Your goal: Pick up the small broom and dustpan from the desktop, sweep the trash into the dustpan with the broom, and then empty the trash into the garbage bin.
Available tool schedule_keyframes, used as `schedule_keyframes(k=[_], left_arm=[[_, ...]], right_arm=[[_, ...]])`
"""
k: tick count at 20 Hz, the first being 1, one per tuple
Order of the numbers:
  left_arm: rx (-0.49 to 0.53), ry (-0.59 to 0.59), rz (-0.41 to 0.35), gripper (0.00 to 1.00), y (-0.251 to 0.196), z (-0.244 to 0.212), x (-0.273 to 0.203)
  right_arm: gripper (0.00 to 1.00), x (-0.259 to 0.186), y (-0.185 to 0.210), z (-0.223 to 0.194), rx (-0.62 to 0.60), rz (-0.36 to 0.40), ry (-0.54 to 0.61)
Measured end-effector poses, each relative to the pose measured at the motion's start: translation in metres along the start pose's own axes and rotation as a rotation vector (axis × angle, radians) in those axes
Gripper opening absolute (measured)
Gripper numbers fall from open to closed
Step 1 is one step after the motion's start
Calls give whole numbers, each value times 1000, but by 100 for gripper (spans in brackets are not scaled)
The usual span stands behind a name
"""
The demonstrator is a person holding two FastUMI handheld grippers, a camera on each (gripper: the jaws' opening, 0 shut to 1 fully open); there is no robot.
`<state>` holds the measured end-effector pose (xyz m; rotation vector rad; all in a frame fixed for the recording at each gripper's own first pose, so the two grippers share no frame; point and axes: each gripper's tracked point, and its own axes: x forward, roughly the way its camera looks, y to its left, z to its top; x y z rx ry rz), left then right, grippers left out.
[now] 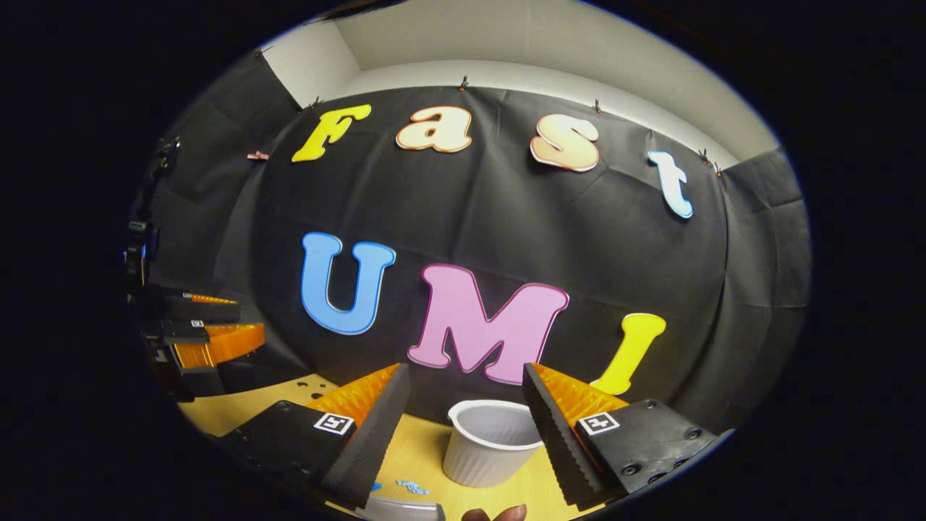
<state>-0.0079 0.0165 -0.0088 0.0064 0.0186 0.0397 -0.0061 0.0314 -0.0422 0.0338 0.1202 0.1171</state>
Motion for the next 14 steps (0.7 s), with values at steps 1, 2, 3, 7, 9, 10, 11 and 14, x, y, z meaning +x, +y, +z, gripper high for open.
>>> schedule_keyframes(k=[1,2,3,7,9,10,11,14], left_arm=[[5,5,6,94,2,-2,-1],[9,8,13,94,6,-5,-2],[10,11,21,94,8,-7,-2],[8,33,45,94,17,-19,-7],[9,36,52,94,20,-23,-9],[11,38,55,95,21,-26,-10],[12,42,55,94,21,-27,-10],[8,51,62,94,24,-32,-12]], right_arm=[[96,-5,4,-19,11,18,52],[96,-9,9,-37,25,35,104],[96,-16,13,-58,40,47,160],[97,-45,30,-134,90,82,347],[96,-62,38,-173,76,103,417],[97,-72,43,-193,71,121,457],[97,-78,48,-209,69,137,487],[97,-106,64,-267,80,191,640]])
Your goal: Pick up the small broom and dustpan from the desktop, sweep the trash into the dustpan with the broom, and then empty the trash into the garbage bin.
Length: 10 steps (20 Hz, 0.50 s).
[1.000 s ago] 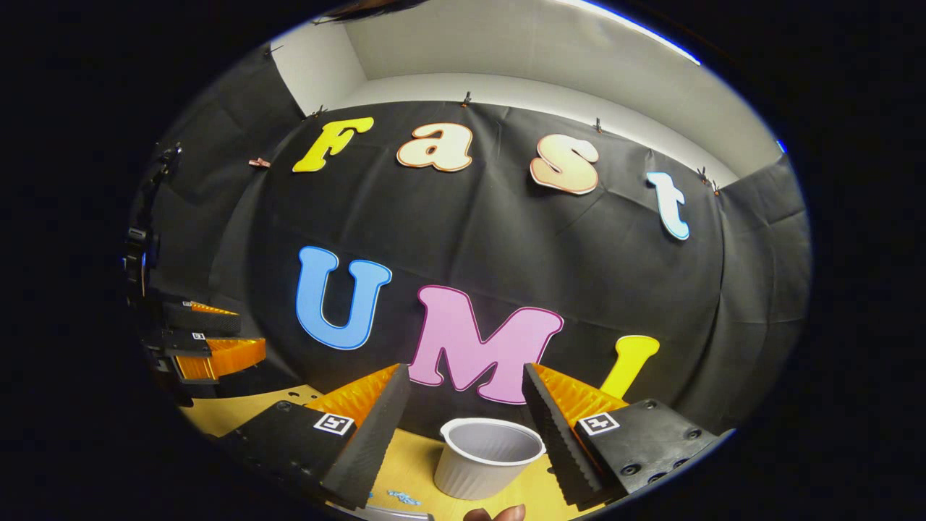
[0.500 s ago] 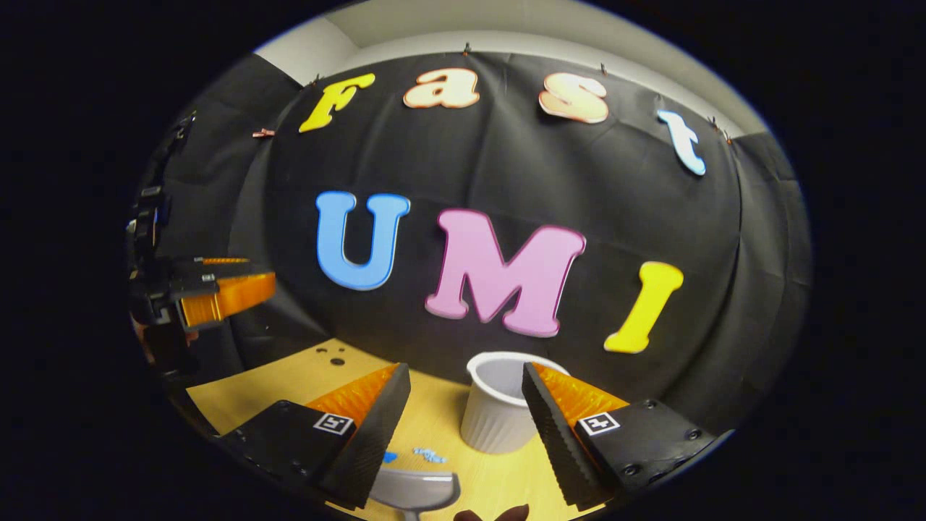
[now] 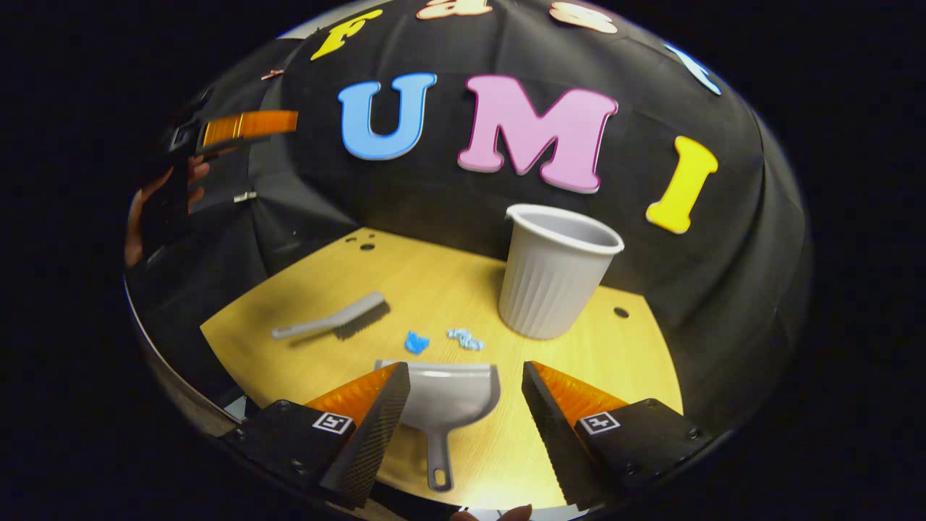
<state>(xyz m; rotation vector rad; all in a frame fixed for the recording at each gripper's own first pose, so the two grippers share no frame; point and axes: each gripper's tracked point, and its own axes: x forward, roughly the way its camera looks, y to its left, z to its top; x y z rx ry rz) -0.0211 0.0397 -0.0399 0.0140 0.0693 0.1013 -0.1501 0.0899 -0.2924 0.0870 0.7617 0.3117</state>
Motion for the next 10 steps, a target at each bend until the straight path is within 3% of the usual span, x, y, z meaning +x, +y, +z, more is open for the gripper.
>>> schedule_keyframes(k=[5,10], left_arm=[[-20,6,5,94,1,-4,-4],[-13,11,22,94,7,-8,-11]], right_arm=[[96,24,20,-87,111,52,268],[95,54,15,-136,93,43,409]])
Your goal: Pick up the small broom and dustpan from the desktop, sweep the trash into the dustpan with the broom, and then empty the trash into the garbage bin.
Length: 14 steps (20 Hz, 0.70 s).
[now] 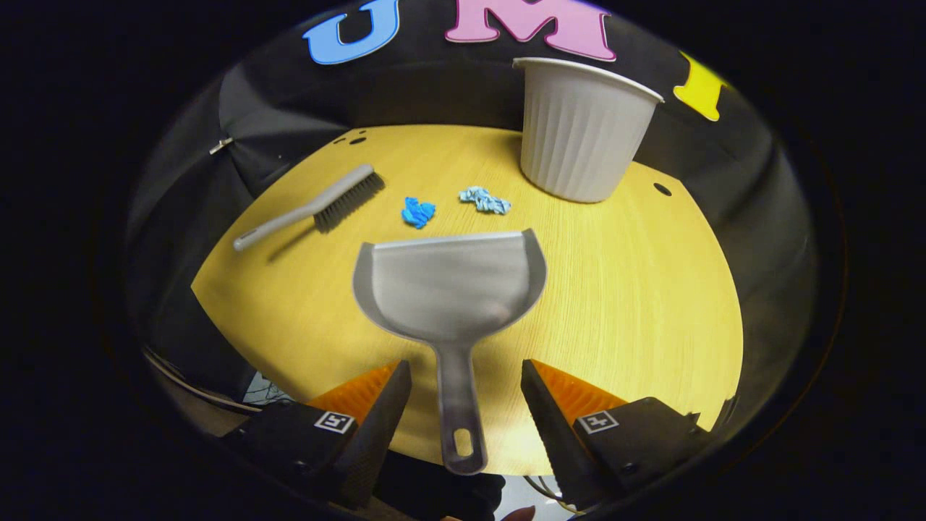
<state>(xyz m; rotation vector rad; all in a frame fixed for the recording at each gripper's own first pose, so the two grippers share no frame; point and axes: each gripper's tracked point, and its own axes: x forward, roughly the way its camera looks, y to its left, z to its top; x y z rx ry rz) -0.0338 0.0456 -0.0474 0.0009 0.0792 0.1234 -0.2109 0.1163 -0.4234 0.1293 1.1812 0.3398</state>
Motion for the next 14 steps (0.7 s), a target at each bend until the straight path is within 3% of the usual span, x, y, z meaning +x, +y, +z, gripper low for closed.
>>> schedule_keyframes(k=[7,14], left_arm=[[-6,17,27,95,9,-6,-8],[-17,33,44,95,14,-14,-13]], right_arm=[[95,48,9,-3,-42,6,95],[91,63,16,-3,-28,29,151]])
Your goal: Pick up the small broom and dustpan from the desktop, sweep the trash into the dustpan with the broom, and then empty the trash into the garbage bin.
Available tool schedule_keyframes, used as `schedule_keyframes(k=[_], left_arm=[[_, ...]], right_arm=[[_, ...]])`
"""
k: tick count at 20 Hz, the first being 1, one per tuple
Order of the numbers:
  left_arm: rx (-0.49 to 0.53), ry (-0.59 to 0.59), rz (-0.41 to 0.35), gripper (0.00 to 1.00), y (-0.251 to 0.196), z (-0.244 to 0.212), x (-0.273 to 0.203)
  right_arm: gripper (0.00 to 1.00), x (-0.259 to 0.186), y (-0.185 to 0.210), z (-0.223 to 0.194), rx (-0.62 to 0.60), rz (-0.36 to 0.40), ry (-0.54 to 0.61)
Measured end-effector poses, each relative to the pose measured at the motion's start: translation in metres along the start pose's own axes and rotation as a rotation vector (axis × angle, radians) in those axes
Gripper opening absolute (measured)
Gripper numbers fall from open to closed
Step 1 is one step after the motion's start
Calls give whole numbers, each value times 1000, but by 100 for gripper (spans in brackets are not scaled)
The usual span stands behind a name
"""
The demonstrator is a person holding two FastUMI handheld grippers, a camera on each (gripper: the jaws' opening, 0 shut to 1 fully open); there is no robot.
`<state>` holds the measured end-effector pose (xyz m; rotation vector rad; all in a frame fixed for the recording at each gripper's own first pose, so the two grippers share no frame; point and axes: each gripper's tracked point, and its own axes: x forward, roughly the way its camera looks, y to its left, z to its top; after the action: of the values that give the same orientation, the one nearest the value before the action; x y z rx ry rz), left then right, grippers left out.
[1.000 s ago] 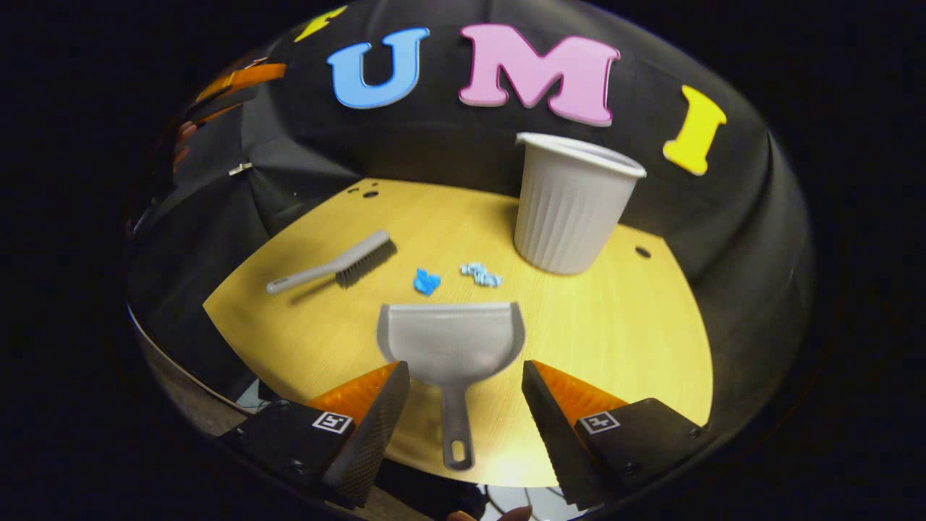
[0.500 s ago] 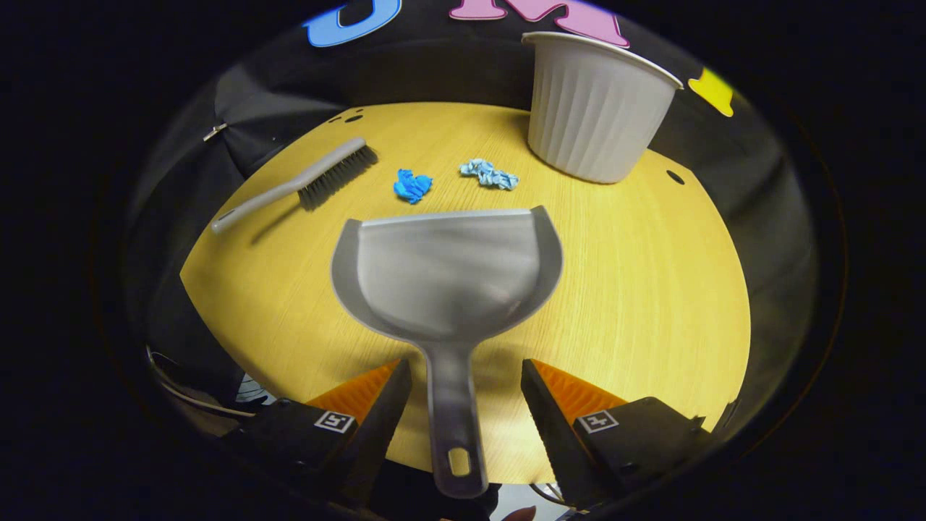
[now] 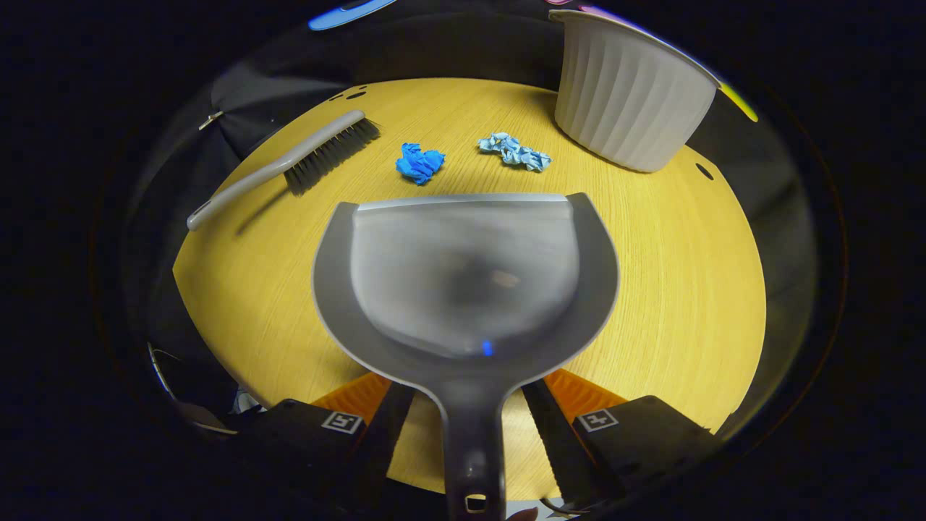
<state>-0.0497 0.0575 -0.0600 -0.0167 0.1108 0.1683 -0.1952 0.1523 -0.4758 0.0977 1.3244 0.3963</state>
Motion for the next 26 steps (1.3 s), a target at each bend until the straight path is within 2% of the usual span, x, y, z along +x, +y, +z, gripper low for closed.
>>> schedule_keyframes(k=[2,3,4,5,6,7,8,10,11,15,16,17,20,26], left_arm=[[3,4,5,95,2,-2,0],[1,7,7,95,3,-3,0],[-5,9,8,95,3,-6,2],[-12,14,10,95,3,-6,3],[-16,16,14,94,4,-8,3],[-19,16,15,95,4,-7,4],[-19,15,16,94,3,-9,4],[-12,14,15,95,2,-11,6],[-5,15,16,95,1,-12,8],[9,39,25,95,4,-24,12],[12,51,30,95,6,-29,14],[16,69,30,95,7,-35,16],[31,146,17,95,10,-64,22],[47,408,-91,95,-3,-154,30]], right_arm=[[87,0,-2,1,1,-4,10],[81,2,-2,4,3,-3,9],[78,2,-5,4,1,-7,16],[64,1,-6,6,3,-8,20],[58,3,-8,5,9,-9,17],[43,3,-10,5,17,-10,15],[46,3,-10,6,15,-8,7],[45,1,-10,4,6,-5,10],[40,3,-10,4,3,-3,13],[39,-1,-10,8,-16,-2,-21],[33,-2,-10,9,-17,-2,-26],[37,-5,-9,8,-17,1,-26],[38,-13,-12,11,-45,2,-51],[38,-32,-35,11,-156,31,-51]])
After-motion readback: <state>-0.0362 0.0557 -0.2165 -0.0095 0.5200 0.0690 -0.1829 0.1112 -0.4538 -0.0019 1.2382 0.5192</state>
